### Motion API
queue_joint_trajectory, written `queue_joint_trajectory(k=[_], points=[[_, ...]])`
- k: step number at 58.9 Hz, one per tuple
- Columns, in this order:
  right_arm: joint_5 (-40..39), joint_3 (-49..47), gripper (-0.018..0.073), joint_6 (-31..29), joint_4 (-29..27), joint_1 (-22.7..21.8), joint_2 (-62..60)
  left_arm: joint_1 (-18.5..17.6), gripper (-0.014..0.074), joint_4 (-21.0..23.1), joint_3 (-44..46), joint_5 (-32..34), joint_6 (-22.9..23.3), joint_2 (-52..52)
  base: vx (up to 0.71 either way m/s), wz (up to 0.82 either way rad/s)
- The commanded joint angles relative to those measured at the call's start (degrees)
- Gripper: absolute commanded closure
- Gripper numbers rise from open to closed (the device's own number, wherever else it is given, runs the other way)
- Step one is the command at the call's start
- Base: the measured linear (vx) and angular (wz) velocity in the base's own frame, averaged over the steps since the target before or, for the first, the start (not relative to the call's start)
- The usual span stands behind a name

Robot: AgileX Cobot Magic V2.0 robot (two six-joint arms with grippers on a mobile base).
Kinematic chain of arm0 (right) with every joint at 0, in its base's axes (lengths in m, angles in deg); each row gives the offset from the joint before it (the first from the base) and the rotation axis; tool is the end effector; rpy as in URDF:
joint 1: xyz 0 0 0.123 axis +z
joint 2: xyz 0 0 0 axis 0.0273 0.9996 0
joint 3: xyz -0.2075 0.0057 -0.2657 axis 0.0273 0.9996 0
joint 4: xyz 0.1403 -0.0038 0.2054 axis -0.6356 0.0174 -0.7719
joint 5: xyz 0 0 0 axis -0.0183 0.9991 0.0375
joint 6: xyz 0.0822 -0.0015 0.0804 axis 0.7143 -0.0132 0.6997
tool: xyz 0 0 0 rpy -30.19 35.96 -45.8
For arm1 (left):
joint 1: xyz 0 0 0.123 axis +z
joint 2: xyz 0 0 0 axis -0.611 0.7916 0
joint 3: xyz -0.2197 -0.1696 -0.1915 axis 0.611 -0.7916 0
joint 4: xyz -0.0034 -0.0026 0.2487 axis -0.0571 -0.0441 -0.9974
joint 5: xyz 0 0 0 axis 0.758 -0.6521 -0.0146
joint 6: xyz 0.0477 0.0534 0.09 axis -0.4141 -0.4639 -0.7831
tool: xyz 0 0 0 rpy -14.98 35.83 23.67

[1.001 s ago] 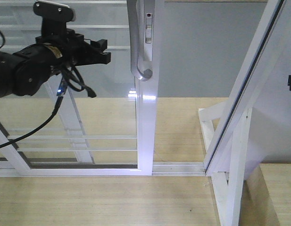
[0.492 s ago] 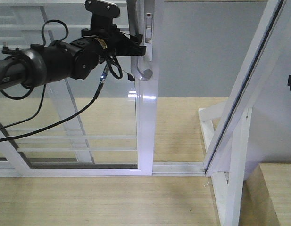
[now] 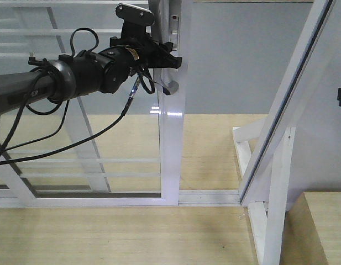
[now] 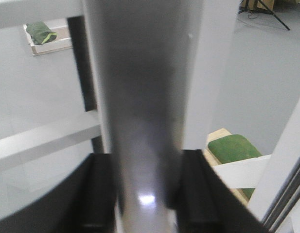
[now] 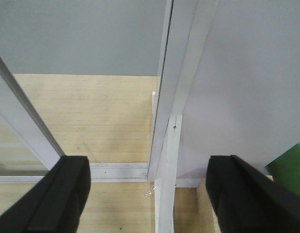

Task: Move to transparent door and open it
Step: 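Slide the door farther open with the left gripper holding the handle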

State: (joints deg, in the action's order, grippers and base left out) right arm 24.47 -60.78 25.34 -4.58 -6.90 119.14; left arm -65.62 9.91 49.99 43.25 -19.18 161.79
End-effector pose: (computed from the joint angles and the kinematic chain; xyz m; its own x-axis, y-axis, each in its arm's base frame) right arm 0.2065 -0.0224 0.3510 -0.6177 -0.0054 -0.7864 0.0326 0.9989 -0.0325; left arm 0.4822 -0.2566 0.2694 -0.2605 0.1356 -0.9559 0.4723 0.8815 -0.0037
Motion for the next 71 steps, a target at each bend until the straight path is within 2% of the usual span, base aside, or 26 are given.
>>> queue_joint_trajectory(k=[1, 7, 11, 23, 34, 44, 54, 71], points=[[-4.4, -1.6, -0.0004, 0.0, -0.2, -0.4, -1.2, -0.1, 0.0408, 0.8, 2.1, 4.9, 0.2, -3.7, 0.00, 0.00], [-4.4, -1.6, -0.0004, 0.0, -0.2, -0.4, -1.2, 0.0, 0.0545, 1.7, 2.1, 4.9, 0.6, -3.7, 0.00, 0.00], [-4.4, -1.6, -0.0004, 0.0, -0.2, -0.4, -1.2, 0.5, 0.0605, 2.7, 2.1, 5.2, 0.5, -3.7, 0.00, 0.00], [-4.4, -1.6, -0.0004, 0.0, -0.2, -0.4, -1.2, 3.1, 0.0604, 8.3, 2.1, 5.2, 0.4, -3.7, 0.00, 0.00], [-4.4, -1.6, -0.0004, 0.0, -0.2, -0.4, -1.2, 5.4, 0.0604, 8.0, 2.1, 4.4, -0.1, -4.4, 0.00, 0.00], [-4.4, -1.6, -0.0004, 0.0, -0.2, -0.4, -1.2, 7.2, 0.0602, 8.0, 2.1, 0.5, -4.3, -5.9, 0.00, 0.00], [-4.4, -1.6, -0.0004, 0.0, -0.2, -0.4, -1.2, 8.9, 0.0602, 8.0, 1.3, -2.6, -4.5, -8.0, 0.00, 0.00], [-4.4, -1.6, -0.0004, 0.0, -0.2, -0.4, -1.2, 11.7, 0.0602, 7.9, -5.8, -2.3, -4.5, -13.9, 0.00, 0.00]])
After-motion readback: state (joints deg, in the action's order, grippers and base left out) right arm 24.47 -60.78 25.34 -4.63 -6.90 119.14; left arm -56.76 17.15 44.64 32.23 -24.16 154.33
